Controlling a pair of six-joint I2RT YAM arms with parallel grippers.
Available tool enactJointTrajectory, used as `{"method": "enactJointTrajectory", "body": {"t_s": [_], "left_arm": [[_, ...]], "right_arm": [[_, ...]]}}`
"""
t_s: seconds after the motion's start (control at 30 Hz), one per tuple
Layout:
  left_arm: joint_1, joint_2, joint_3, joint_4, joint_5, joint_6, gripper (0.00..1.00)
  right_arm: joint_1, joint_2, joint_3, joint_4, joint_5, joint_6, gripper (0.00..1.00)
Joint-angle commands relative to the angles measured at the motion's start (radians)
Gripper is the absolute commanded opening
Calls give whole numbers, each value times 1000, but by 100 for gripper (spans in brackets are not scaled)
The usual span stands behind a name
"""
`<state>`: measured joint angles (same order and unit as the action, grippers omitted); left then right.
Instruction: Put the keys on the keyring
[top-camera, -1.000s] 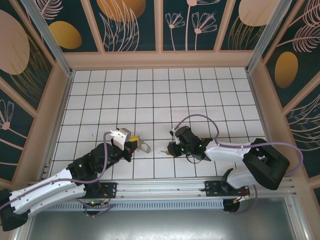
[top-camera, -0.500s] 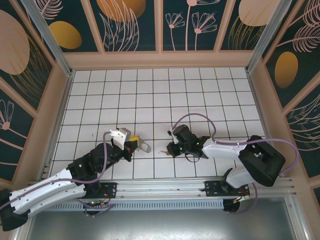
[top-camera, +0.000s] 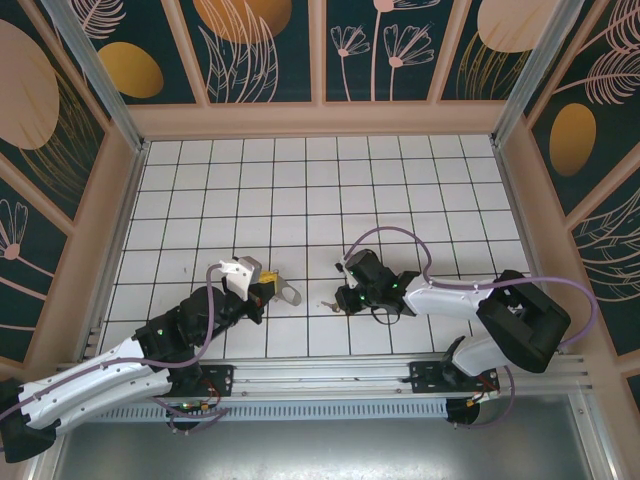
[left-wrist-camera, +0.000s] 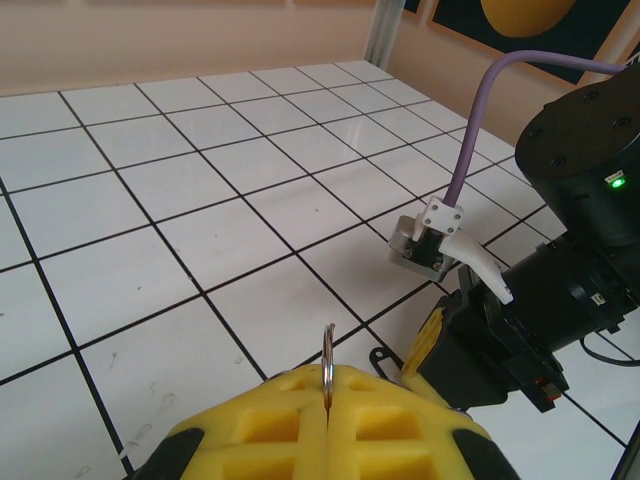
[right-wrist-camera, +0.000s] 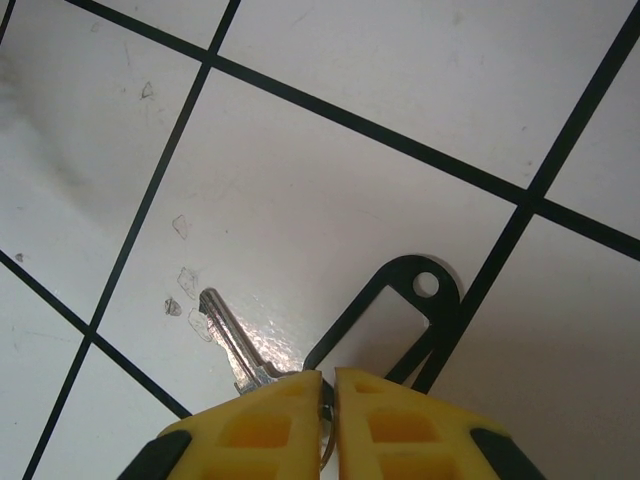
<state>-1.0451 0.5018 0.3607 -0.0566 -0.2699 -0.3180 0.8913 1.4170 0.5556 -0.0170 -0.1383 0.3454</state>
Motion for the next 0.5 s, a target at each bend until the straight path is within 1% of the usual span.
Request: {"method": "enactJointTrajectory", "body": {"t_s": [0.0,0.2,0.47], "left_arm": [[6,-9,-4,29,-10,16,0],[6,-10,-4,30,-10,17,0],[6,-8,-6,35,-11,19,0]], "right_arm": [[-6,7,27,-27,-29,-18,15],[-7,2,24,-30,-23,-19,18],[-7,8,26,-50,-21,-18,17]]}}
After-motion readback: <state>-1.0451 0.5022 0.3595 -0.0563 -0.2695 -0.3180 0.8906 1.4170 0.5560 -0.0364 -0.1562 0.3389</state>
